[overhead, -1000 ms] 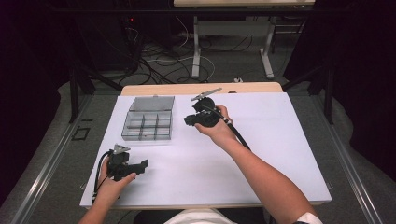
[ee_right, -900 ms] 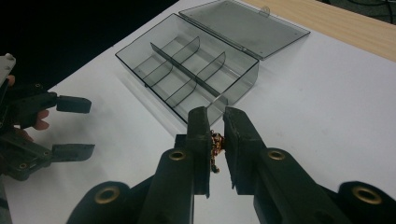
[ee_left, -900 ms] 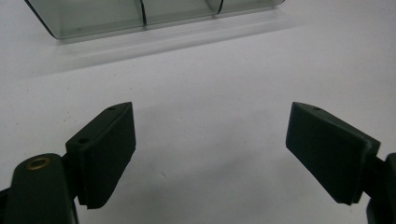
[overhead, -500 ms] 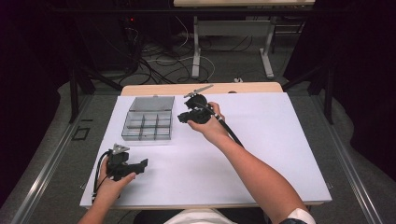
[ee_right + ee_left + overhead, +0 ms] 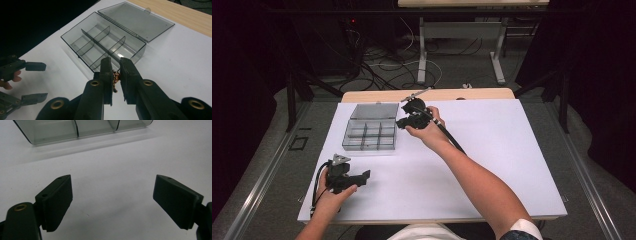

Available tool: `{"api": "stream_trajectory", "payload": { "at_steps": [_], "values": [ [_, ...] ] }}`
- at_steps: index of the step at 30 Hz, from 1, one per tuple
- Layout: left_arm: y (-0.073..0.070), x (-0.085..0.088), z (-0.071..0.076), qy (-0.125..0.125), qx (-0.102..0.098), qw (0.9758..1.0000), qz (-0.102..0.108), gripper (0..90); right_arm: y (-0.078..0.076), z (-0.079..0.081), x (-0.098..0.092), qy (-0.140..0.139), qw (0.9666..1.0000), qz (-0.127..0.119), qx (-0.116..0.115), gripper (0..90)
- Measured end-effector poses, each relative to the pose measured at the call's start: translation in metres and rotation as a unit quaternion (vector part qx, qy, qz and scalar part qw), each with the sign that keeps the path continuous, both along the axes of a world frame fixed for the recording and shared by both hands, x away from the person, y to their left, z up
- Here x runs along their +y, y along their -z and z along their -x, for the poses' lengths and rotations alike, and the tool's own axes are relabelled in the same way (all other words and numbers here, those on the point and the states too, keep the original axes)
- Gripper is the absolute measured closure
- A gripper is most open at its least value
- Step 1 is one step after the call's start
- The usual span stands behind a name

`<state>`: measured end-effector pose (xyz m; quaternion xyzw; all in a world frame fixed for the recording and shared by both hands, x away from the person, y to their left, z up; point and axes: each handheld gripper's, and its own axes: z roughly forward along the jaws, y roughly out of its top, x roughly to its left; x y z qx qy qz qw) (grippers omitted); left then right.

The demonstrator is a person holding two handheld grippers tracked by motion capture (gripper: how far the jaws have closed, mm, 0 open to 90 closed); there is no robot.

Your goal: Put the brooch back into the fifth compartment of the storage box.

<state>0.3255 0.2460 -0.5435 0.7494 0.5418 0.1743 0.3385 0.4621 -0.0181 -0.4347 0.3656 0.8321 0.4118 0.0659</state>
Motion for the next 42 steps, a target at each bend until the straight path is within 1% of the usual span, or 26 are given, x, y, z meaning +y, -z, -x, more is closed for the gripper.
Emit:
{"api": "stream_trajectory", "payload": {
  "at_steps": [3,4,7,13,15,16,17,18,19,20,21,22,23,26,27,28,30,31,33,35,37,38,39,40,41,42],
  "values": [
    [-0.001,0.000,0.001,0.000,-0.001,1.0000,0.000,15.7,0.003,-0.006,0.003,0.006,1.0000,0.000,0.004,81.4],
    [-0.001,0.000,0.001,-0.001,-0.001,1.0000,0.000,15.8,0.005,-0.009,0.005,0.008,1.0000,-0.004,0.004,81.4],
    [-0.001,0.001,0.001,-0.001,-0.003,1.0000,0.002,15.8,0.008,-0.015,0.008,0.014,0.9998,0.005,0.009,81.4],
    [-0.001,0.001,0.001,-0.001,-0.003,1.0000,0.002,15.8,0.020,-0.025,0.012,0.028,0.9994,0.003,0.018,81.4],
    [-0.001,0.001,0.001,-0.001,-0.003,1.0000,0.003,15.8,0.023,-0.027,0.013,0.029,0.9993,0.011,0.022,81.4],
    [-0.001,0.001,0.001,-0.001,-0.003,1.0000,0.003,15.8,0.025,-0.028,0.014,0.031,0.9993,0.008,0.021,81.4],
    [-0.001,0.001,0.001,-0.001,-0.003,1.0000,0.003,15.8,0.024,-0.028,0.013,0.027,0.9989,0.023,0.031,81.4],
    [-0.001,0.001,0.001,-0.001,-0.003,1.0000,0.003,15.8,0.027,-0.029,0.015,0.030,0.9992,0.013,0.024,81.4],
    [-0.001,0.001,0.001,-0.001,-0.003,1.0000,0.003,15.8,0.029,-0.029,0.016,0.032,0.9992,0.011,0.023,81.4],
    [-0.001,0.001,0.001,-0.001,-0.002,1.0000,0.004,15.8,0.029,-0.029,0.016,0.032,0.9990,0.016,0.026,81.4],
    [-0.001,0.001,0.001,-0.001,-0.003,1.0000,0.004,15.7,0.031,-0.030,0.018,0.032,0.9991,0.010,0.024,81.4],
    [-0.001,0.001,0.001,-0.001,-0.003,1.0000,0.004,15.8,0.031,-0.030,0.019,0.031,0.9990,0.016,0.028,81.4],
    [-0.001,0.001,0.001,-0.001,-0.003,1.0000,0.004,15.8,0.033,-0.030,0.020,0.030,0.9991,0.012,0.026,81.4],
    [-0.001,0.001,0.001,0.000,-0.003,1.0000,0.004,15.8,0.036,-0.029,0.026,0.027,0.9992,0.012,0.027,81.4],
    [-0.001,0.001,0.001,0.000,-0.003,1.0000,0.005,15.8,0.034,-0.028,0.027,0.021,0.9987,0.027,0.037,81.4],
    [-0.001,0.001,0.001,0.000,-0.003,1.0000,0.005,15.8,0.037,-0.028,0.031,0.022,0.9993,0.013,0.026,81.4],
    [-0.001,0.001,0.001,-0.001,-0.003,1.0000,0.005,15.8,0.038,-0.027,0.036,0.018,0.9994,0.015,0.027,81.4],
    [-0.002,0.001,0.001,-0.001,-0.003,1.0000,0.006,15.8,0.037,-0.027,0.038,0.013,0.9992,0.023,0.031,81.3],
    [-0.002,0.001,0.000,-0.001,-0.003,1.0000,0.006,15.8,0.039,-0.026,0.044,0.010,0.9995,0.015,0.026,81.4],
    [-0.002,0.001,0.000,-0.001,-0.005,1.0000,0.008,15.8,0.037,-0.024,0.049,0.004,0.9989,0.029,0.036,81.4],
    [-0.002,0.001,0.000,-0.001,-0.005,1.0000,0.007,15.8,0.039,-0.023,0.056,0.000,0.9994,0.022,0.028,81.4],
    [-0.002,0.001,0.000,0.000,-0.005,1.0000,0.006,15.8,0.038,-0.021,0.058,-0.003,0.9989,0.030,0.035,81.4],
    [-0.002,0.001,0.000,0.000,-0.006,1.0000,0.004,15.7,0.039,-0.021,0.062,-0.007,0.9993,0.025,0.029,81.3],
    [-0.002,0.001,0.000,0.000,-0.007,1.0000,0.003,15.8,0.040,-0.020,0.065,-0.007,0.9993,0.022,0.031,81.4],
    [-0.002,0.001,0.000,0.001,-0.008,1.0000,0.000,15.8,0.039,-0.019,0.068,-0.010,0.9988,0.032,0.036,81.4],
    [-0.002,0.001,0.001,0.002,-0.009,1.0000,-0.002,15.8,0.041,-0.019,0.072,-0.015,0.9994,0.020,0.024,81.4]
  ]
}}
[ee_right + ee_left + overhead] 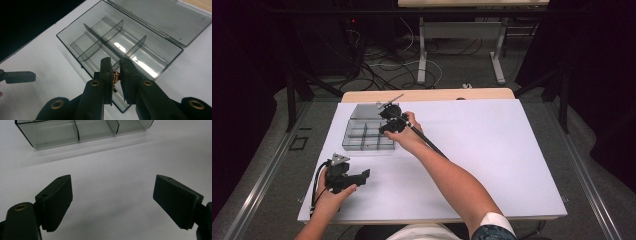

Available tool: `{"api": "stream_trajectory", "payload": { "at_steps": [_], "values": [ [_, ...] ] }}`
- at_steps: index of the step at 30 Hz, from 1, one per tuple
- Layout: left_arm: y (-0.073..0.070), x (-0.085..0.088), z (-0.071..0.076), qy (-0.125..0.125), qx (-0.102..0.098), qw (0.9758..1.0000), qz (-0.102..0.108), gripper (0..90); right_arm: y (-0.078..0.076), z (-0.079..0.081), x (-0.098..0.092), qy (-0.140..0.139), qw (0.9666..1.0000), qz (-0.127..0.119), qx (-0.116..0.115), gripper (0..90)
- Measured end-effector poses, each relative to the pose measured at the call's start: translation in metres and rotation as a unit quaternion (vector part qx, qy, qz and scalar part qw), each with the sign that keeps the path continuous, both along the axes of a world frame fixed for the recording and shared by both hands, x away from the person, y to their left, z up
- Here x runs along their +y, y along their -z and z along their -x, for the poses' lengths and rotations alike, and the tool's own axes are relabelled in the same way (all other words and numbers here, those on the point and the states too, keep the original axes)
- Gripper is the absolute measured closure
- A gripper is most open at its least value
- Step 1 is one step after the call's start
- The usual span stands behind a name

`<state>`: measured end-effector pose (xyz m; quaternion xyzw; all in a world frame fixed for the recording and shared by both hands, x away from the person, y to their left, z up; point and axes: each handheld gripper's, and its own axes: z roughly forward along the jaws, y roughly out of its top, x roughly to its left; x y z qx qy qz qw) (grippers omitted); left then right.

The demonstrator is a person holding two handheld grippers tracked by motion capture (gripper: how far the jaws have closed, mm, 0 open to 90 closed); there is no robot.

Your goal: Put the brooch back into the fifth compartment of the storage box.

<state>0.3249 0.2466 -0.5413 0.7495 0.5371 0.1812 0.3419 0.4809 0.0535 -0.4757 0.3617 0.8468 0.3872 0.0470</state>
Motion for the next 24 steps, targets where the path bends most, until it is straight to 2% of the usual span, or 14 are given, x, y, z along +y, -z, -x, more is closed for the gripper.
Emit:
{"api": "stream_trajectory", "payload": {
  "at_steps": [1,2,3,4,8,9,13,14,16,17,19,20,24],
  "values": [
    [0.000,0.000,0.000,0.000,-0.001,1.0000,-0.001,15.8,-0.002,0.002,0.002,-0.004,0.9999,0.014,0.009,81.3],
    [0.000,0.000,0.000,-0.001,0.000,1.0000,-0.002,15.8,0.000,0.002,0.006,-0.005,1.0000,0.006,0.004,81.3],
    [0.000,0.000,0.001,-0.003,0.000,1.0000,0.000,15.7,-0.002,0.003,0.008,-0.011,0.9997,0.015,0.013,81.4],
    [0.000,0.001,0.001,-0.003,-0.001,1.0000,0.001,15.8,-0.001,0.003,0.010,-0.018,0.9997,0.015,0.004,81.3],
    [-0.001,0.004,0.002,-0.007,0.003,1.0000,0.000,15.8,0.003,0.003,0.021,-0.022,0.9997,0.008,0.003,81.4],
    [0.000,0.005,0.003,-0.010,-0.002,0.9999,0.003,15.7,0.005,0.003,0.024,-0.021,0.9998,0.004,0.006,81.3],
    [-0.001,0.007,0.003,-0.013,0.000,0.9999,0.004,15.8,0.009,0.004,0.033,-0.024,0.9997,0.006,0.008,81.4],
    [-0.001,0.007,0.003,-0.012,0.001,0.9999,0.003,15.8,0.008,0.004,0.033,-0.029,0.9993,0.019,0.016,81.4],
    [-0.001,0.007,0.003,-0.012,0.002,0.9999,0.003,15.8,0.010,0.004,0.037,-0.031,0.9993,0.017,0.010,81.4],
    [0.000,0.007,0.003,-0.014,-0.001,0.9999,0.005,15.7,0.012,0.005,0.040,-0.025,0.9997,0.005,0.008,81.3],
    [0.000,0.007,0.004,-0.015,-0.001,0.9999,0.005,15.7,0.012,0.005,0.043,-0.024,0.9996,0.006,0.013,81.3],
    [0.000,0.008,0.005,-0.015,0.002,0.9999,0.004,15.8,0.011,0.003,0.043,-0.037,0.9991,0.017,0.006,81.3],
    [-0.001,0.010,0.007,-0.022,-0.003,0.9997,0.006,15.8,0.014,0.002,0.047,-0.026,0.9996,0.008,0.011,81.4]
  ]
}}
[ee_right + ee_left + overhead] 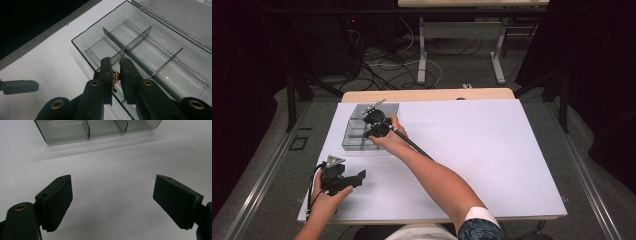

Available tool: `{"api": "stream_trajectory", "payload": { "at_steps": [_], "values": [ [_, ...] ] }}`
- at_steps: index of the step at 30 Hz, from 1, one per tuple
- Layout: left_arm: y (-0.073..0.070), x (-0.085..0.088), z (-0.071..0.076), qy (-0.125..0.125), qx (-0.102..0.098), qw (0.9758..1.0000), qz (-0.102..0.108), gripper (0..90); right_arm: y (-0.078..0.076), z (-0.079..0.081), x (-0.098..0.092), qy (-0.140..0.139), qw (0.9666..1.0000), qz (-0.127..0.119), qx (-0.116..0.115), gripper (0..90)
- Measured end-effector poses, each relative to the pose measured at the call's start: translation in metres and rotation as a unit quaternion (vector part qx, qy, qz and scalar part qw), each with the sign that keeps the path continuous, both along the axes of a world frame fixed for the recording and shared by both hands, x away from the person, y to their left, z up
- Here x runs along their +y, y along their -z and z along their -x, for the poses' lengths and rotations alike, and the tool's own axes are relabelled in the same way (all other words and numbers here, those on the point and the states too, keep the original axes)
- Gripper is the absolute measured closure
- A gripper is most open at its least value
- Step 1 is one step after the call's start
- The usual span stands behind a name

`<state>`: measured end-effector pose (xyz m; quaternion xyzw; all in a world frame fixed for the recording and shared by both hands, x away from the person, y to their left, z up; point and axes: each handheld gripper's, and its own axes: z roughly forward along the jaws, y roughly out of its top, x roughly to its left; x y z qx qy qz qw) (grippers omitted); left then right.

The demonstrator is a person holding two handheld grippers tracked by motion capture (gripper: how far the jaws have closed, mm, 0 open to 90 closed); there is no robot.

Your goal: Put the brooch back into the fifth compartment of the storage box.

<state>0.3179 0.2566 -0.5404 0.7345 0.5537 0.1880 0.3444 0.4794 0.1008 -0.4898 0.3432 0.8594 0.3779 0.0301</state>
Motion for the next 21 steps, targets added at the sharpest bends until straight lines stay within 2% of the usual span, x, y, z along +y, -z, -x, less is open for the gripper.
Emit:
{"api": "stream_trajectory", "payload": {
  "at_steps": [1,2,3,4,5,6,7,8,9,15,20,21],
  "values": [
    [0.000,0.001,0.000,0.001,0.004,1.0000,-0.002,15.8,0.001,-0.001,0.001,0.001,1.0000,0.003,0.000,81.3],
    [0.001,0.000,0.001,-0.001,0.000,1.0000,-0.001,15.8,0.004,-0.002,0.003,0.001,1.0000,-0.004,-0.009,81.3],
    [0.001,0.001,0.002,-0.001,0.000,1.0000,-0.001,15.8,0.005,-0.001,0.004,0.012,0.9999,-0.003,0.004,81.4],
    [0.000,0.001,0.003,0.000,0.003,1.0000,-0.002,15.8,0.006,-0.002,0.004,0.007,0.9999,0.009,0.007,81.3],
    [0.000,0.002,0.003,0.000,0.003,1.0000,-0.002,15.8,0.009,-0.004,0.005,0.008,0.9999,0.007,0.000,81.3],
    [0.000,0.002,0.004,-0.001,0.000,1.0000,-0.002,15.8,0.012,-0.004,0.006,0.018,0.9998,0.001,0.004,81.3],
    [0.000,0.002,0.005,-0.003,-0.001,1.0000,0.000,15.8,0.012,-0.005,0.006,0.015,0.9997,0.014,0.013,81.3],
    [0.000,0.003,0.005,-0.003,-0.001,1.0000,0.000,15.8,0.014,-0.006,0.006,0.014,0.9997,0.018,0.006,81.3],
    [-0.001,0.003,0.005,-0.002,0.002,1.0000,-0.001,15.8,0.016,-0.005,0.007,0.023,0.9994,0.020,0.014,81.3],
    [0.000,0.003,0.005,-0.001,0.000,1.0000,-0.001,15.8,0.023,-0.009,0.008,0.022,0.9993,0.030,0.009,81.2],
    [0.001,0.003,0.005,-0.003,0.000,1.0000,-0.001,15.8,0.024,-0.009,0.008,0.031,0.9990,0.028,0.014,79.7],
    [0.000,0.003,0.005,-0.001,0.004,1.0000,-0.002,15.8,0.026,-0.009,0.009,0.031,0.9994,0.013,0.000,77.9]
  ]
}}
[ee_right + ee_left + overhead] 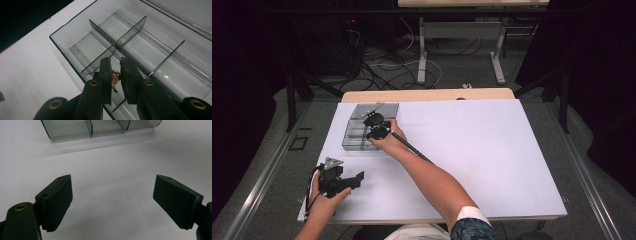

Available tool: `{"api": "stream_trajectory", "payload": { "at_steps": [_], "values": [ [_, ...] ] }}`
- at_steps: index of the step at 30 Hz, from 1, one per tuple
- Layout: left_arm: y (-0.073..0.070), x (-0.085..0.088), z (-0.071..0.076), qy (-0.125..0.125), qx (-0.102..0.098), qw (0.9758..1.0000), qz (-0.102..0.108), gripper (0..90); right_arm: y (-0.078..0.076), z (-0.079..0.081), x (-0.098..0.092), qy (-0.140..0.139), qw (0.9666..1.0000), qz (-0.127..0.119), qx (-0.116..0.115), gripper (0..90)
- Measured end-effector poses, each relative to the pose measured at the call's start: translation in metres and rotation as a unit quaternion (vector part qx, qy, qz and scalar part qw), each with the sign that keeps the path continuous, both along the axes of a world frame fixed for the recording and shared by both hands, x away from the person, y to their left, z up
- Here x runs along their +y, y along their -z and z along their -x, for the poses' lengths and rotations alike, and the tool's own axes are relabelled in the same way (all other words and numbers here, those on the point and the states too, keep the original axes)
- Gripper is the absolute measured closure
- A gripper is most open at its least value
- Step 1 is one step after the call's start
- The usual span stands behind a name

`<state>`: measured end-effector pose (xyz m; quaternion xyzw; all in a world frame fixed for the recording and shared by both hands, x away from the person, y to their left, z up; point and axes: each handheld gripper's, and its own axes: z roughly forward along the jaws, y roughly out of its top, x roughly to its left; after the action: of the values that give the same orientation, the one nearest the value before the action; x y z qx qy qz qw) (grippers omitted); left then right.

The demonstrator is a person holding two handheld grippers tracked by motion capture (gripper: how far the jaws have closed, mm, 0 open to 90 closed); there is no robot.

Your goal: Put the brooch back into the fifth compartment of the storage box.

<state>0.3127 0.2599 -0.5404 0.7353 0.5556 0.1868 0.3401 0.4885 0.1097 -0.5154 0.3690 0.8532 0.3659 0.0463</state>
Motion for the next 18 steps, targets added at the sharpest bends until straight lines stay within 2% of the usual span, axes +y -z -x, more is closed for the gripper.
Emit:
{"api": "stream_trajectory", "payload": {
  "at_steps": [2,8,11,13,15,16,18],
  "values": [
    [0.000,0.000,0.000,0.000,0.000,1.0000,0.000,15.8,-0.004,0.001,-0.001,0.000,0.9998,0.013,0.014,74.0],
    [0.001,-0.001,-0.001,0.000,-0.004,1.0000,0.001,15.8,-0.009,0.006,-0.004,-0.007,0.9998,-0.004,0.020,62.4],
    [0.001,-0.002,-0.002,0.001,-0.004,1.0000,-0.001,15.8,-0.010,0.010,-0.009,-0.015,0.9998,-0.003,0.013,58.3],
    [0.001,-0.003,-0.002,0.003,-0.003,1.0000,-0.001,15.8,-0.011,0.012,-0.012,-0.012,0.9997,-0.001,0.021,54.9],
    [0.000,-0.003,-0.002,0.006,0.002,1.0000,-0.004,15.8,-0.012,0.014,-0.018,-0.017,0.9998,-0.004,0.010,53.5],
    [0.001,-0.004,-0.002,0.004,-0.005,1.0000,-0.002,15.8,-0.011,0.016,-0.020,-0.015,0.9998,-0.016,-0.001,52.6],
    [0.000,-0.004,-0.003,0.007,-0.001,1.0000,-0.003,15.8,-0.014,0.019,-0.025,-0.014,0.9998,-0.011,0.000,51.0]
  ]
}}
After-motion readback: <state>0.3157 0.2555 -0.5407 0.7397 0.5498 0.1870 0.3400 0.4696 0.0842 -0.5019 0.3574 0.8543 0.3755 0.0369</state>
